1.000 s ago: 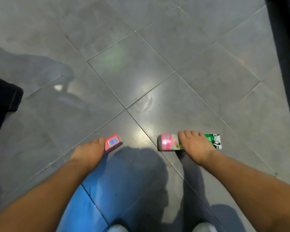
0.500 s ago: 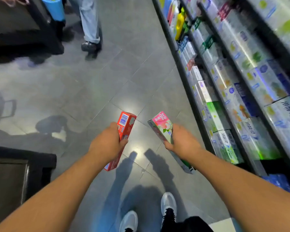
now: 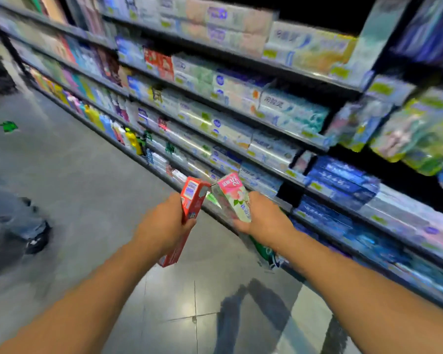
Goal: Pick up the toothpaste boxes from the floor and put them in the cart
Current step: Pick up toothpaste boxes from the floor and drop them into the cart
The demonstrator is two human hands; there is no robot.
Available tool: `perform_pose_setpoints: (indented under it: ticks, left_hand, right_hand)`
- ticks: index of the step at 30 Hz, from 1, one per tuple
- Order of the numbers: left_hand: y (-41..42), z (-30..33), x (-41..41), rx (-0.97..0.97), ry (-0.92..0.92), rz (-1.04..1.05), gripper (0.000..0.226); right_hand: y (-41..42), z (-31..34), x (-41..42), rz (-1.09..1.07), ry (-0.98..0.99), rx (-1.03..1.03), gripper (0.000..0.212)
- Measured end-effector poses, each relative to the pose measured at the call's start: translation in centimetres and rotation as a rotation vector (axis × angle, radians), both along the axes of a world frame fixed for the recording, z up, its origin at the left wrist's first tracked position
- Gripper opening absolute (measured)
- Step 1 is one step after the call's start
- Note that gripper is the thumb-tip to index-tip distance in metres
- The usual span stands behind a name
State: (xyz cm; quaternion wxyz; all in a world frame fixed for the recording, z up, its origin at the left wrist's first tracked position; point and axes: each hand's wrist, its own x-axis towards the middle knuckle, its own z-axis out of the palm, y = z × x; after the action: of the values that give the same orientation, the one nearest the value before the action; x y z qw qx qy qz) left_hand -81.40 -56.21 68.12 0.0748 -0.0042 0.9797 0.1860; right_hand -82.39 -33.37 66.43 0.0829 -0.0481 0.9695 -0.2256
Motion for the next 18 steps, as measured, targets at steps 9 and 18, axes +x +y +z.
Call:
perform_pose_setpoints:
  ticks: [9, 18]
  left_hand:
    - [28.0, 5.4, 3.0, 0.025, 0.108, -0.589, 0.037]
    - [62.9, 6.8, 23.2, 0.089, 0.151, -1.254, 0.040]
  right_hand:
    - [24.8, 5.8, 14.4, -0.555, 0.082, 0.001, 0.048]
    - [50.5, 7.6, 43.7, -1.233, 0.140, 0.010, 0.055]
